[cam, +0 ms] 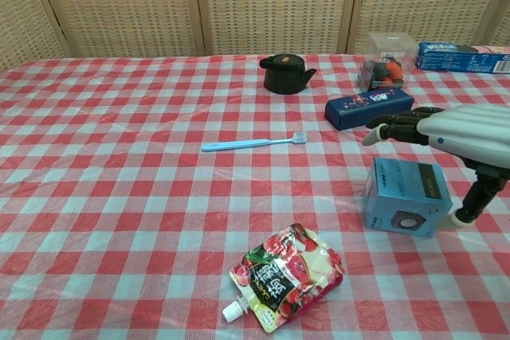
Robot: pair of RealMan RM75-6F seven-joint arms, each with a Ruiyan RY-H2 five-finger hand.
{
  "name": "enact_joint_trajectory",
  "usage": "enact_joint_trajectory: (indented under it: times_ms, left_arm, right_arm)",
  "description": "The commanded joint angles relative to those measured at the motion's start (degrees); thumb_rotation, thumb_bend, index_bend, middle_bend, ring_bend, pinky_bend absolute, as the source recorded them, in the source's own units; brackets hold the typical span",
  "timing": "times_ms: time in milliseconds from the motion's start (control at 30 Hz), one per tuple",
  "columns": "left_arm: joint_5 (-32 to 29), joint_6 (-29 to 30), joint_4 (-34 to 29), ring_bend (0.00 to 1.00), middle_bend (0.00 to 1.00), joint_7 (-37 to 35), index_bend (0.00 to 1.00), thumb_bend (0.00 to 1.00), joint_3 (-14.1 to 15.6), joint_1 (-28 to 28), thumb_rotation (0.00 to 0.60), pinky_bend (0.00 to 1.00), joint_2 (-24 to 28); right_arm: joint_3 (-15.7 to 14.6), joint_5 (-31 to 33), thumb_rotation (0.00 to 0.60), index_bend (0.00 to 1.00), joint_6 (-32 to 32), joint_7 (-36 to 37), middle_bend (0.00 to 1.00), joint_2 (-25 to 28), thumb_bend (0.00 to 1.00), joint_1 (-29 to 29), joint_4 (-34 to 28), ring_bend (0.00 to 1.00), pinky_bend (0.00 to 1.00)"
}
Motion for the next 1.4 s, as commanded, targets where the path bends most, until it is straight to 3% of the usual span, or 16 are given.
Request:
enact_joint_trajectory:
  times_ms: [33,100,267,433,700,967,1100,1267,1400]
  left_arm:
    - [0.0,-0.1,0.0,0.0,0.0,0.0,0.0,0.0,0.0,0.0,0.6,0.0,0.0]
    - [0.1,-0.2,0.1,0.0,0.0,0.0,0.0,0.0,0.1,-0.1,0.6,0.0,0.0]
    - [0.0,-0.3,0.1,0.0,0.0,0.1,0.0,0.0,0.0,-0.1,0.6,0.0,0.0]
    - [0.0,-0.2,0.0,0.0,0.0,0.1,0.0,0.0,0.0,-0.1,0.6,0.0,0.0]
    - [0.1,-0.2,0.0,0.0,0.0,0.4,0.0,0.0,0.1,-0.1,0.6,0.0,-0.1]
    - [0.0,-0.4,0.0,0.0,0.0,0.2,0.0,0.0,0.0,-0.1,0.6,0.0,-0.1]
    - [0.0,-0.5,0.0,0.0,0.0,0.3,0.0,0.0,0.0,-0.1,0.6,0.0,-0.1]
    - [0.1,-0.7,-0.1,0.0,0.0,0.7,0.0,0.0,0.1,-0.3,0.6,0.0,-0.3]
    - [-0.1,-1.0,0.0,0.0,0.0,1.3,0.0,0.0,0.2,-0.4,0.6,0.0,-0.5]
  right_arm:
    - [0.4,-1.1,0.6,0.14,1.7,0.2,0.09,-2.6,0.08,-1.0,3.1,0.01,0.11]
    - [0.7,-0.8,0.6,0.15,1.8,0.5,0.11,-3.2,0.08,-1.1,4.0,0.04,0.14]
    - [1.1,-1.0,0.6,0.23,2.3,0.8,0.26,-4.2,0.09,-1.4,5.3,0.23,0.31]
    - [1.4,-3.1,0.6,0.37,4.5,1.5,0.43,-5.9,0.22,-1.9,8.0,0.39,0.48]
    - [1.6,-3.5,0.6,0.48,4.6,3.4,0.52,-6.6,0.49,-2.3,9.6,0.49,0.56]
    - [4.2,-4.9,0.6,0.48,5.2,10.2,0.52,-3.0,0.59,-1.4,5.7,0.49,0.56]
    - [6.7,-2.8,0.6,0.48,-0.4,17.6,0.52,3.2,0.6,1.5,1.0,0.49,0.56]
    - [9.5,5.2,0.6,0.5,-14.6,28.2,0.53,12.0,0.62,6.6,-4.0,0.49,0.56]
    - [11.0,11.4,0.6,0.5,-24.0,33.7,0.53,15.2,0.64,9.9,-4.8,0.49,0.56]
